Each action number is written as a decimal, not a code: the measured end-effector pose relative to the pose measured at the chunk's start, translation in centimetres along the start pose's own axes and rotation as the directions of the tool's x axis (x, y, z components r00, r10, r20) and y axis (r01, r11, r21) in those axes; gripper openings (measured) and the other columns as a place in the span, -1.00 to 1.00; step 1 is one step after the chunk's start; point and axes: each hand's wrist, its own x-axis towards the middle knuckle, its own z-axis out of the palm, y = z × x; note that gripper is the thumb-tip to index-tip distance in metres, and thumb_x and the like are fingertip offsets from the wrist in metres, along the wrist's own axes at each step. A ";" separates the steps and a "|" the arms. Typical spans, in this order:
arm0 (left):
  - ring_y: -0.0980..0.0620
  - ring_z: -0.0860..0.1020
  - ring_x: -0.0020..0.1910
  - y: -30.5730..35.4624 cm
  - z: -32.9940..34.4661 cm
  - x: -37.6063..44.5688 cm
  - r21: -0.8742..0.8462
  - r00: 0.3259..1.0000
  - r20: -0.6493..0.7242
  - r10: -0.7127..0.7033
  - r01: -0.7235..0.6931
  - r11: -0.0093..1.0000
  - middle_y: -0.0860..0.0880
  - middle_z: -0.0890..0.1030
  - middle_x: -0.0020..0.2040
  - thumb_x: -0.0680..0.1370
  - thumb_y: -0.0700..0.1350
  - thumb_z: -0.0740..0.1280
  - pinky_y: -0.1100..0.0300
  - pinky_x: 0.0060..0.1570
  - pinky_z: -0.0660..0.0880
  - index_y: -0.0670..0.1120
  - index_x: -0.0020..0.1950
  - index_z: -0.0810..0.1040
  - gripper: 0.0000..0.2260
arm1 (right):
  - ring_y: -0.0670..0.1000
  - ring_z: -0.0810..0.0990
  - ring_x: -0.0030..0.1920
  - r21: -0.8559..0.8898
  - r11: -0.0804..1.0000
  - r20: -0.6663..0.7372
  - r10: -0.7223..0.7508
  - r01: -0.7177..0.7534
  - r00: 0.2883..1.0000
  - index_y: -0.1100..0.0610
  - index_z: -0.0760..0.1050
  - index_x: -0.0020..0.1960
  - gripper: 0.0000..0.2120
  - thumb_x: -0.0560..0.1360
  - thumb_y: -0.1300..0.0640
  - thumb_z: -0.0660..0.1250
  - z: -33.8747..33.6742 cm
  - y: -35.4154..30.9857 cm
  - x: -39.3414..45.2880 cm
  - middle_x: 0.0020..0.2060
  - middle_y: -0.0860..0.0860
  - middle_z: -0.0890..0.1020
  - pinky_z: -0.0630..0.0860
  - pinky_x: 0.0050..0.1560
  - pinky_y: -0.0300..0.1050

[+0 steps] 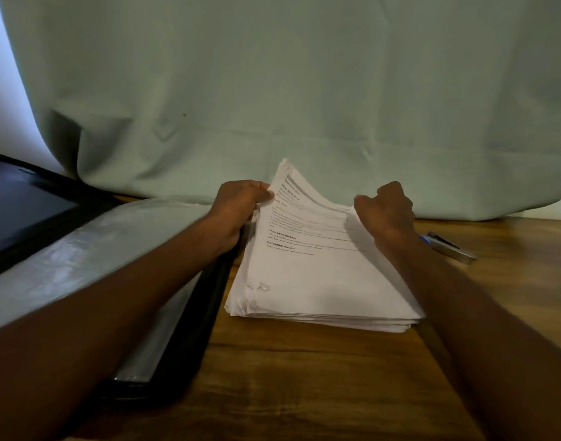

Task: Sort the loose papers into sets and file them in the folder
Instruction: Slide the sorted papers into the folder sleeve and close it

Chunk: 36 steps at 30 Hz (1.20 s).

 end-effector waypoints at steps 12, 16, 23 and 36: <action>-0.18 0.61 0.17 1.5 -2.8 1.3 -0.588 0.991 0.131 0.013 0.067 0.806 -0.23 0.55 0.39 0.66 -0.22 0.26 -0.07 0.04 0.66 -0.20 0.49 0.43 -0.62 | 0.22 0.68 0.18 0.595 0.746 0.630 -0.202 -0.300 0.750 0.21 0.59 0.32 -0.51 0.45 0.06 0.56 -1.6 -0.4 0.1 0.17 0.18 0.69 0.54 0.30 0.17; -0.21 0.63 0.24 2.3 -3.3 0.2 -0.425 0.949 0.306 -0.072 0.204 0.882 -0.20 0.62 0.32 0.67 -0.07 0.27 -0.09 0.13 0.63 -0.17 0.45 0.51 -0.63 | 0.17 0.69 0.15 0.665 0.689 0.578 -0.230 -0.288 0.783 0.24 0.57 0.33 -0.61 0.52 0.22 0.47 -0.4 -1.3 -0.9 0.15 0.15 0.71 0.63 0.18 0.09; -0.18 0.66 0.19 1.5 -2.5 -0.2 -0.043 0.962 0.273 0.009 0.003 0.999 -0.14 0.69 0.21 0.53 -0.24 0.47 -0.04 0.20 0.59 -0.18 0.32 0.61 -0.65 | 0.15 0.69 0.17 0.659 0.626 0.675 -0.247 -0.416 0.695 0.16 0.57 0.33 -0.67 0.58 0.30 0.36 -0.6 -0.9 -1.4 0.19 0.13 0.69 0.61 0.19 0.15; -0.12 0.68 0.17 6.9 -12.2 0.1 -0.156 0.984 0.180 0.010 0.018 0.988 -0.12 0.69 0.21 0.51 0.32 0.29 -0.02 0.13 0.62 -0.09 0.35 0.59 -0.40 | 0.17 0.65 0.23 0.749 0.627 0.553 -0.414 -0.214 0.723 0.17 0.51 0.41 -0.49 0.49 0.45 0.37 3.5 -9.0 -4.2 0.24 0.11 0.67 0.56 0.28 0.16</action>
